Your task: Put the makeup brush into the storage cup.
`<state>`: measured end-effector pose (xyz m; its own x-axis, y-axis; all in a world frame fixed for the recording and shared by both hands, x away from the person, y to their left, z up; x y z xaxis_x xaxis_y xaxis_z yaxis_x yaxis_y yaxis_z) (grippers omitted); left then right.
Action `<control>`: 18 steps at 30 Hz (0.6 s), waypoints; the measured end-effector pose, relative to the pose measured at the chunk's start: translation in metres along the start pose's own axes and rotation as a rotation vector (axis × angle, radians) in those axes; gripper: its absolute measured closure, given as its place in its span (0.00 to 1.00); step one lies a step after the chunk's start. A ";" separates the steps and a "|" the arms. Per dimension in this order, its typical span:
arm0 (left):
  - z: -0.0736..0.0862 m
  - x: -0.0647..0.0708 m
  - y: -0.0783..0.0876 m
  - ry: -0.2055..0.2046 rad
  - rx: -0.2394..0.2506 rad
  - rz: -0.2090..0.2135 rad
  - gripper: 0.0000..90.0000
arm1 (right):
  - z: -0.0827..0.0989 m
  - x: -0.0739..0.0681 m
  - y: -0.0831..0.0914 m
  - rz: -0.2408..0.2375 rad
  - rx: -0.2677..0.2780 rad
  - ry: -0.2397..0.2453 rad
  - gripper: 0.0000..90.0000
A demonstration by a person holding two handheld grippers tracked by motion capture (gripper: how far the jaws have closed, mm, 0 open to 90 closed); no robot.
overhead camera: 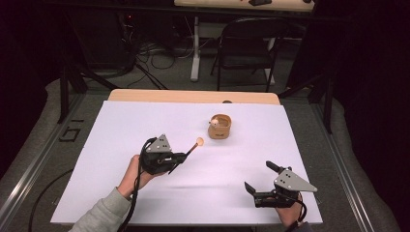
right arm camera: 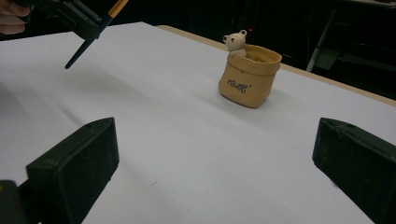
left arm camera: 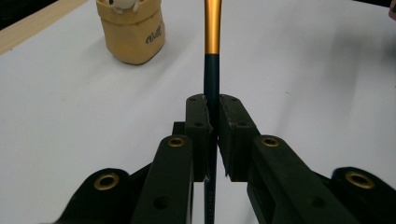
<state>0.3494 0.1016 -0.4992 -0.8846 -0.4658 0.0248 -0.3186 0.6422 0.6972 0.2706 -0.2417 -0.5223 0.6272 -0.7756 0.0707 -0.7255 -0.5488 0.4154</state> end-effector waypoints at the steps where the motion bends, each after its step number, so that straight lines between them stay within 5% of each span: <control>1: 0.000 0.000 -0.001 0.000 0.003 0.000 0.92 | 0.000 0.000 0.000 -0.001 -0.005 0.000 0.00; 18: -0.001 0.004 -0.007 0.000 0.085 -0.026 0.92 | -0.001 0.000 -0.001 -0.015 -0.013 -0.008 0.00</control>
<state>0.3484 0.0946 -0.5026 -0.8754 -0.4833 0.0073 -0.3696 0.6789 0.6344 0.2717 -0.2409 -0.5218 0.6359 -0.7697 0.0569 -0.7121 -0.5566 0.4280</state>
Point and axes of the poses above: each handheld gripper's, and its own axes: y roughly backward along the jaws, z roughly out of its underside, x roughly to its right, the point moved 3 cm from there along -y, roughly forward along the jaws, and after that the axes turned 8 degrees about -x, right-handed, at the moved point
